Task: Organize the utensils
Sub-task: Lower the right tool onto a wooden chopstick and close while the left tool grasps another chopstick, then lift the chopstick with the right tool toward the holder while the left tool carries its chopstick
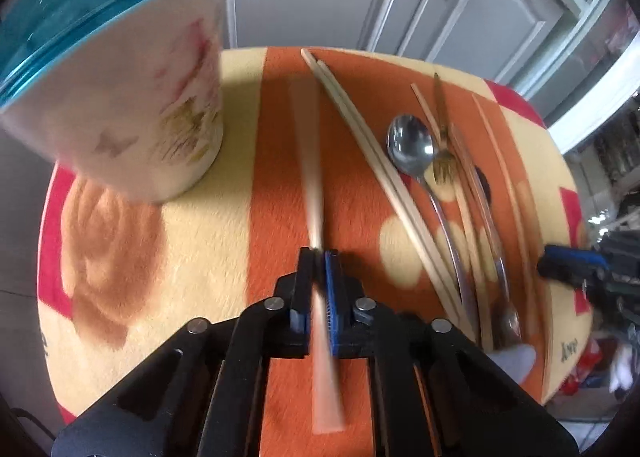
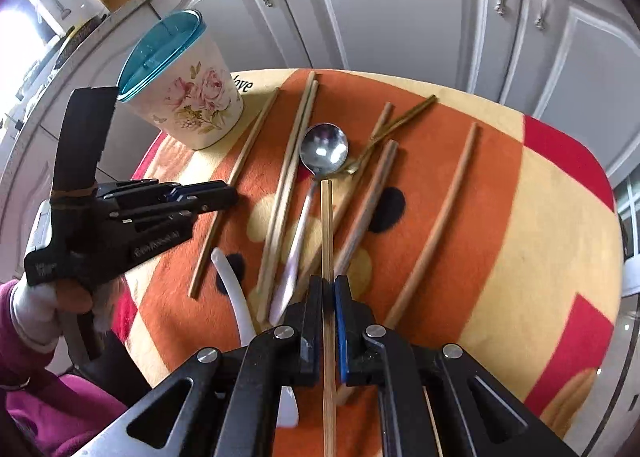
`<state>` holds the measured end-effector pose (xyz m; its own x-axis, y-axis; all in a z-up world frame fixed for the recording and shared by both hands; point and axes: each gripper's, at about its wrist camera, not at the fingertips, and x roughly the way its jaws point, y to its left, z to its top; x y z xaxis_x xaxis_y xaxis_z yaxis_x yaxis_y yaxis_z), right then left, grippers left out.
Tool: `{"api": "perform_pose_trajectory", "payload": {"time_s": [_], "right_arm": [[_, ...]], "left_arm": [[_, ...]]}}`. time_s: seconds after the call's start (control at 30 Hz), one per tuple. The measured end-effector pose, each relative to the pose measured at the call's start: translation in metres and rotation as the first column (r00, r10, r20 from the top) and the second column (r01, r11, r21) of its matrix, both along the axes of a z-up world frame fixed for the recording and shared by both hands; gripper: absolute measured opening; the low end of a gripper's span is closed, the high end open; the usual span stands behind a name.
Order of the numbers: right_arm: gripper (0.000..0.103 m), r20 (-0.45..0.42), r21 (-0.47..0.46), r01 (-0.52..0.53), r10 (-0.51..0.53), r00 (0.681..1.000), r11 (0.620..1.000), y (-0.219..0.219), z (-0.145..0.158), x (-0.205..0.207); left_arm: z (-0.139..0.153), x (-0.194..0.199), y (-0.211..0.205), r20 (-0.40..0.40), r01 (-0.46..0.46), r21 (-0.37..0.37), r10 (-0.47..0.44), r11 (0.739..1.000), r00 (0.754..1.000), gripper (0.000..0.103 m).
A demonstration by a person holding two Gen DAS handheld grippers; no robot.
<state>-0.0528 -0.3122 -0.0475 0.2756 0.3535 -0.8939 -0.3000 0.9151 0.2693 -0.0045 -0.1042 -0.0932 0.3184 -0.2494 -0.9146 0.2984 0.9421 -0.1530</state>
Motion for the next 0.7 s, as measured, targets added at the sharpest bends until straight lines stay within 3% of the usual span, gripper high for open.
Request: {"api": "perform_pose_trajectory", "payload": {"time_s": [0.17,0.33,0.43,0.5,0.57,0.63,0.7], "right_arm": [[0.005,-0.011,-0.002,0.086,-0.086,0.996,0.996,-0.033,0.002,-0.015],[0.005,-0.050,-0.016,0.193,-0.194,0.980,0.981,-0.069,-0.011,-0.018],[0.006,-0.097,-0.039,0.249,-0.251,0.963,0.968,-0.081,-0.027,-0.012],[0.006,-0.092,-0.049,0.259,-0.262,0.961,0.965,-0.082,-0.028,-0.008],[0.011,-0.085,-0.063,0.256,-0.261,0.962,0.964,-0.080,-0.028,-0.004],[0.020,-0.081,-0.080,0.255,-0.261,0.962,0.964,-0.077,-0.030,0.003],[0.021,-0.077,-0.078,0.260,-0.266,0.961,0.963,-0.076,-0.032,0.011]], "left_arm": [[0.011,-0.039,0.034,-0.049,0.037,-0.015,-0.037,0.999,0.998,0.004],[0.012,-0.064,0.033,-0.074,0.114,0.007,-0.113,0.993,0.991,0.004],[0.020,-0.055,0.026,-0.021,0.125,0.025,-0.124,0.992,0.992,0.007],[0.025,-0.043,0.021,0.005,0.117,0.017,-0.117,0.993,0.993,0.026],[0.026,-0.030,0.016,0.033,0.107,0.028,-0.108,0.994,0.994,0.035],[0.023,-0.016,0.009,0.053,0.093,0.064,-0.096,0.994,0.994,0.035],[0.019,-0.002,0.002,0.054,0.085,0.077,-0.089,0.993,0.995,0.035]]}}
